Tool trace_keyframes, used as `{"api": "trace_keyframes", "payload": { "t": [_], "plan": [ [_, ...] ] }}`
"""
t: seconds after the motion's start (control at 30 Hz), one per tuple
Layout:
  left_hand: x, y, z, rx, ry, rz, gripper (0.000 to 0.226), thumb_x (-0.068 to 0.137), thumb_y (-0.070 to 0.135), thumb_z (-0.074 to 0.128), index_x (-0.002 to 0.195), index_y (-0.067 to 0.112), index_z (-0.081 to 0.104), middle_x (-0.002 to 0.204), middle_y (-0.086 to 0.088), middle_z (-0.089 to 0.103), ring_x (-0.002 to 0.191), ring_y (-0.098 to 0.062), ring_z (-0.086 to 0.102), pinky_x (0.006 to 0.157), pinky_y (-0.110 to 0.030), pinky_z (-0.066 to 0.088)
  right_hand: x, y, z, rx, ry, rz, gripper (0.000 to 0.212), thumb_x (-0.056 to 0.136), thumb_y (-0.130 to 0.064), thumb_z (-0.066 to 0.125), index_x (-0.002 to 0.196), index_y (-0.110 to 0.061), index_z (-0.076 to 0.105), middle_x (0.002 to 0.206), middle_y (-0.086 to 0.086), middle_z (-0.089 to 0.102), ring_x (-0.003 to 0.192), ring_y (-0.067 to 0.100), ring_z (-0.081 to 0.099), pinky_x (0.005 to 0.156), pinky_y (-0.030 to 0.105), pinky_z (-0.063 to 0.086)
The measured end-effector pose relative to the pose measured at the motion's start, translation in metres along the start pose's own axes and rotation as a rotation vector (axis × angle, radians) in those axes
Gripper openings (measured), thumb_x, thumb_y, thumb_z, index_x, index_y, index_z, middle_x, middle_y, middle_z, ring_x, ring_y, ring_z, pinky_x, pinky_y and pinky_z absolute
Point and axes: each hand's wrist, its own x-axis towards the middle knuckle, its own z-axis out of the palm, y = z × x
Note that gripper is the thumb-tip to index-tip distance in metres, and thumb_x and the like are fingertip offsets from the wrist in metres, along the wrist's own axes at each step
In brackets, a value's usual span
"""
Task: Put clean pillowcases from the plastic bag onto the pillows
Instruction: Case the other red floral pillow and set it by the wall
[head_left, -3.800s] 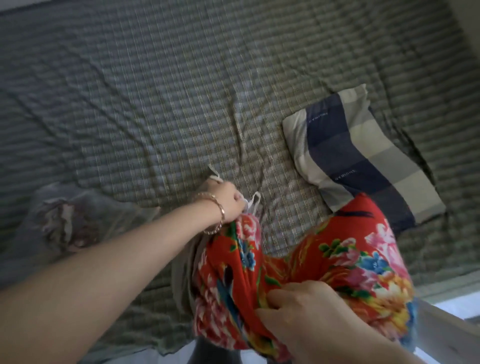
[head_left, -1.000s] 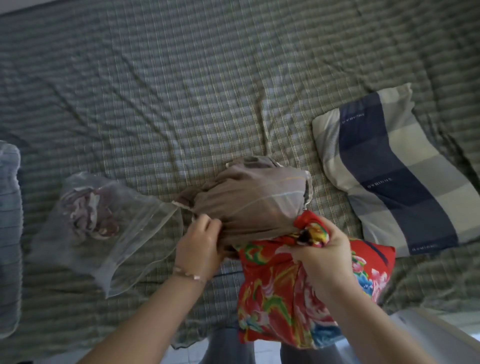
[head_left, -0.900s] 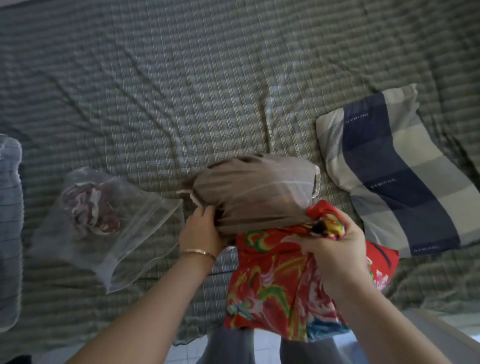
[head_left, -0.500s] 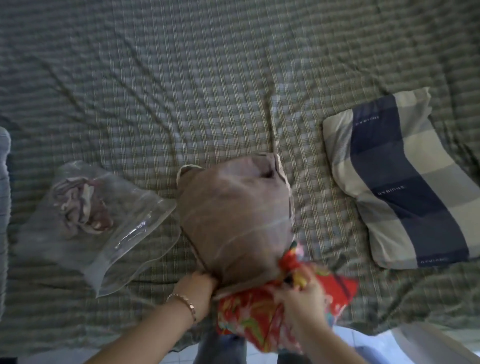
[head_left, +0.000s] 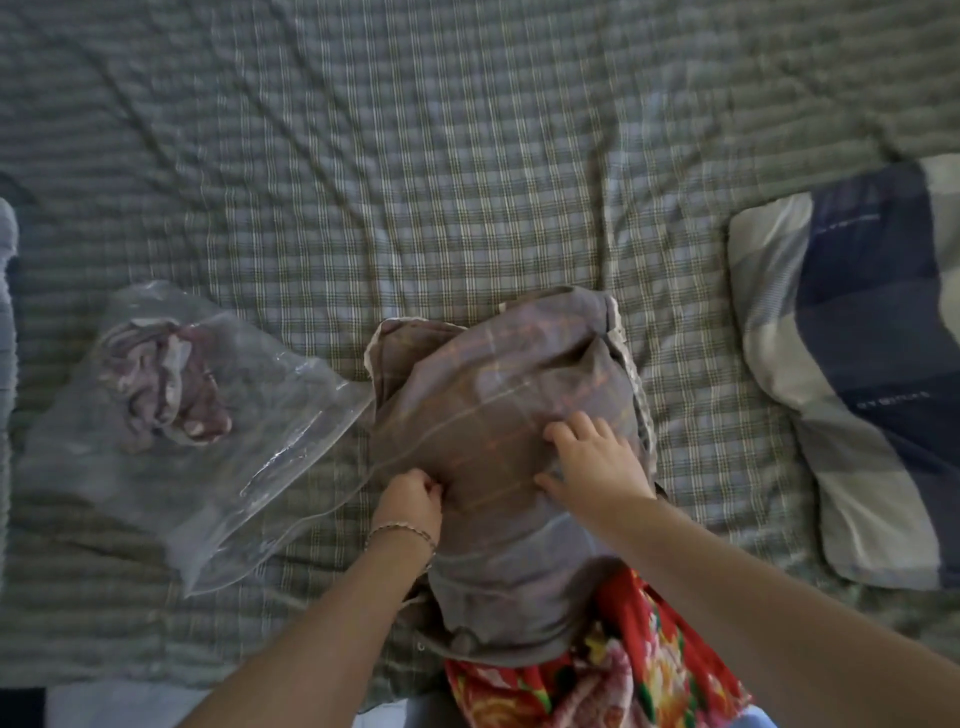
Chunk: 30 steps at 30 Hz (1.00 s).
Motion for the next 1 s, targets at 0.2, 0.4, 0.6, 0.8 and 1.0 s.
{"api": "trace_keyframes", "payload": {
  "t": [0.2,0.4,0.6,0.8,1.0],
  "plan": [
    [0.008,-0.014,0.005,-0.389,0.005,-0.159,0.031,0.084,0.022,0.066,0.107,0.004,0.056,0.089,-0.005,0.058,0.091,-0.024,0.058,0.08,-0.027,0.042,0.02,0.011,0.005,0.045,-0.009,-0.11,0.03,0.087,-0.039,0.059,0.107,-0.017,0.064,0.117,0.002,0.05,0.118,0.021,0.042,0.091,0.028,0.033],
    [0.017,-0.006,-0.002,-0.194,-0.081,-0.168,0.017,0.083,0.019,0.067,0.086,0.003,0.069,0.088,-0.015,0.068,0.093,-0.029,0.062,0.076,-0.027,0.043,0.001,0.033,0.0,0.011,0.028,-0.172,0.025,0.088,-0.031,0.059,0.104,-0.012,0.063,0.111,0.005,0.058,0.112,0.024,0.051,0.091,0.028,0.032],
    [0.02,-0.009,-0.024,-0.226,-0.175,-0.169,0.022,0.089,0.015,0.058,0.084,-0.006,0.064,0.091,-0.026,0.063,0.097,-0.037,0.06,0.082,-0.038,0.046,0.009,0.026,0.001,-0.086,-0.001,-0.071,0.046,0.087,-0.04,0.058,0.128,-0.021,0.047,0.129,0.001,0.039,0.126,0.022,0.035,0.099,0.033,0.032],
    [-0.017,-0.024,-0.027,-0.27,0.162,0.16,0.009,0.094,0.013,0.047,0.086,0.009,0.049,0.085,-0.001,0.048,0.077,-0.015,0.046,0.07,-0.025,0.041,0.016,0.032,0.001,-0.141,-0.007,-0.216,0.031,0.092,-0.034,0.05,0.113,-0.015,0.062,0.119,0.004,0.044,0.116,0.024,0.042,0.098,0.03,0.029],
    [-0.039,-0.012,-0.019,-0.375,0.262,0.268,0.022,0.095,0.011,0.042,0.078,0.025,0.037,0.059,0.008,0.042,0.051,-0.005,0.04,0.047,-0.02,0.028,-0.002,0.041,-0.019,0.131,0.144,-0.224,0.018,0.091,-0.019,0.057,0.091,-0.001,0.06,0.079,0.01,0.06,0.074,0.028,0.055,0.064,0.026,0.035]
  ]
}}
